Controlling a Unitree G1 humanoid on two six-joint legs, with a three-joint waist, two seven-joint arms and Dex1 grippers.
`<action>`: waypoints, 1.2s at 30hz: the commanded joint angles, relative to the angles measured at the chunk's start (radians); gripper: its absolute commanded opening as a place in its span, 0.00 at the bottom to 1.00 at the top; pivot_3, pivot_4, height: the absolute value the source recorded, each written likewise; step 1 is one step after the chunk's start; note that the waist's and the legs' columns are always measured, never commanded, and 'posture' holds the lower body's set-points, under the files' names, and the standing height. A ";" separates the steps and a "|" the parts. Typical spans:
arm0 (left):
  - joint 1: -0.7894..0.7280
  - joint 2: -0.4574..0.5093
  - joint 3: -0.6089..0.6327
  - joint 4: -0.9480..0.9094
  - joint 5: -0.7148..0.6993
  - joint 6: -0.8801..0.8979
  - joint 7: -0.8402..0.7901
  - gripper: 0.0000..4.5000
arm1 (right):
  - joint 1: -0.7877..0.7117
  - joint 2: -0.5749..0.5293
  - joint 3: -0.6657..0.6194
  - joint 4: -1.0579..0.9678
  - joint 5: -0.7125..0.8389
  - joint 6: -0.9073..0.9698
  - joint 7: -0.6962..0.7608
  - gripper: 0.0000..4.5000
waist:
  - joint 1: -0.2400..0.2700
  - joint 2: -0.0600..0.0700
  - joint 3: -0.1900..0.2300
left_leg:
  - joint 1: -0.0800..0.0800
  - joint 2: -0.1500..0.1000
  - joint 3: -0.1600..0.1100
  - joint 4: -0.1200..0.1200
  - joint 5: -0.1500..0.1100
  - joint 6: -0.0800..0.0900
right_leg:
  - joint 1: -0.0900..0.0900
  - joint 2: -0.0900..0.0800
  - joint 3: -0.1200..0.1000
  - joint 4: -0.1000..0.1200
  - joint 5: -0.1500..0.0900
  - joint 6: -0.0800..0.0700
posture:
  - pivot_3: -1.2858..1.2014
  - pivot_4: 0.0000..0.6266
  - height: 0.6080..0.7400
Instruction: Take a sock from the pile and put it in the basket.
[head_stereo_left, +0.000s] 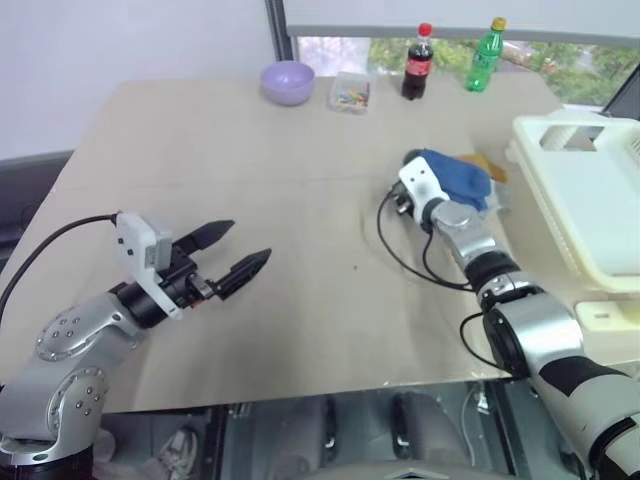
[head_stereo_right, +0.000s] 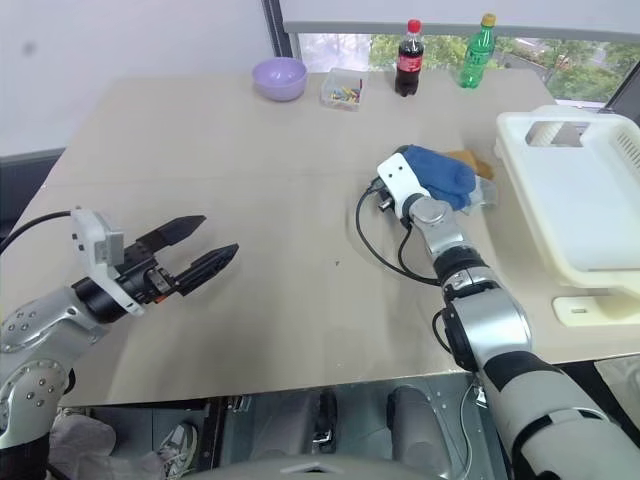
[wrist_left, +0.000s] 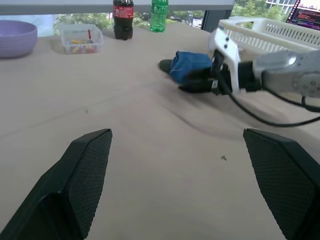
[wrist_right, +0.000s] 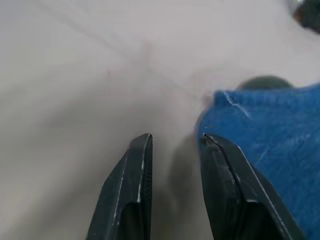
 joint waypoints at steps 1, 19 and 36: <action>0.007 0.006 0.031 -0.031 -0.009 -0.013 0.001 1.00 | -0.030 -0.001 -0.028 0.035 0.008 0.008 -0.044 0.34 | 0.001 0.000 0.000 | 0.000 0.000 0.000 0.000 0.000 0.000 | 0.000 0.000 0.000 0.000 0.000 0.000 | 0.52 0.24 1.00; 0.047 -0.011 0.044 -0.065 -0.022 -0.015 0.037 1.00 | -0.058 0.028 -0.097 0.096 0.038 0.055 -0.128 0.16 | 0.001 0.000 0.000 | 0.000 0.000 -0.001 0.000 0.000 0.000 | 0.001 -0.001 0.000 0.000 0.000 0.000 | 0.52 0.24 1.00; 0.064 -0.026 0.033 -0.075 -0.016 -0.022 0.056 1.00 | 0.116 -0.123 0.100 -0.157 -0.161 -0.166 -0.057 0.32 | 0.002 0.001 0.001 | -0.001 -0.001 -0.001 0.000 0.000 0.000 | 0.000 -0.001 -0.001 -0.001 0.000 0.000 | 0.52 0.24 1.00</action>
